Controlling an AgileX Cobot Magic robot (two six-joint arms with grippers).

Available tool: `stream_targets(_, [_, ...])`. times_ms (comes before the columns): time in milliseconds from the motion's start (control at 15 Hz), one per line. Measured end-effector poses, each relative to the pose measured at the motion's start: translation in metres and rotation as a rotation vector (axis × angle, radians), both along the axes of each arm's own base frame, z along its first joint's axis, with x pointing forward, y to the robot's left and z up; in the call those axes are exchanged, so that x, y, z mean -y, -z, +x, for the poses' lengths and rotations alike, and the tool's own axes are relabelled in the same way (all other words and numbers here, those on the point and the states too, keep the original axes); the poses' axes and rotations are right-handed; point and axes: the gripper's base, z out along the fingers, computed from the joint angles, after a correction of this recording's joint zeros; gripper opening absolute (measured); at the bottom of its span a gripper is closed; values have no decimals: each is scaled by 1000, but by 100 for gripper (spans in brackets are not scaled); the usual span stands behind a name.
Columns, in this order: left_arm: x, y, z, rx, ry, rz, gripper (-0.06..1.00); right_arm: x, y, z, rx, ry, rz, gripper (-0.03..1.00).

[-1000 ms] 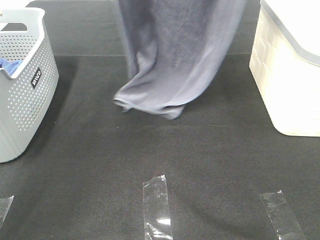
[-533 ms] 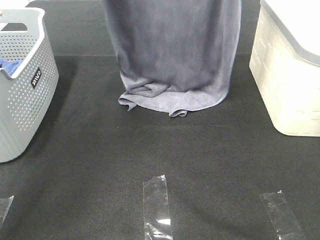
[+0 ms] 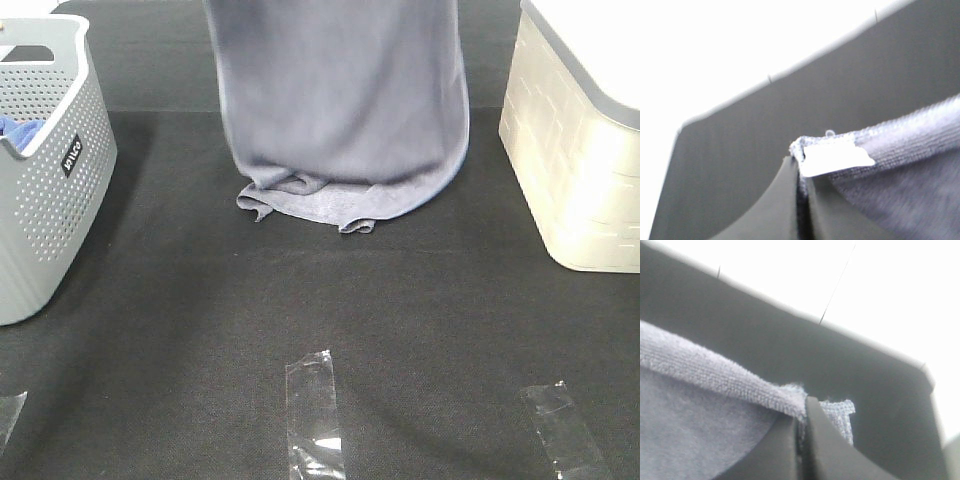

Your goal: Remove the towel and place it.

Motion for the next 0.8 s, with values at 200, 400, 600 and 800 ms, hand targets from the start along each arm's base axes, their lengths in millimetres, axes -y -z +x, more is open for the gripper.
stream_targets(200, [-21, -45, 1, 268, 112, -145, 0, -2, -44, -4, 235, -41, 46, 0])
stream_targets(400, [-22, -95, -19, 539, 250, -173, 0, 1, -102, -22, 476, -66, 103, 0])
stream_targets(600, [-23, -122, -37, 684, 278, -101, 0, 6, -135, -40, 579, -72, 143, 0])
stream_targets(800, [-29, -116, -30, 607, 185, -39, 0, 10, -117, -36, 393, -23, 119, 0])
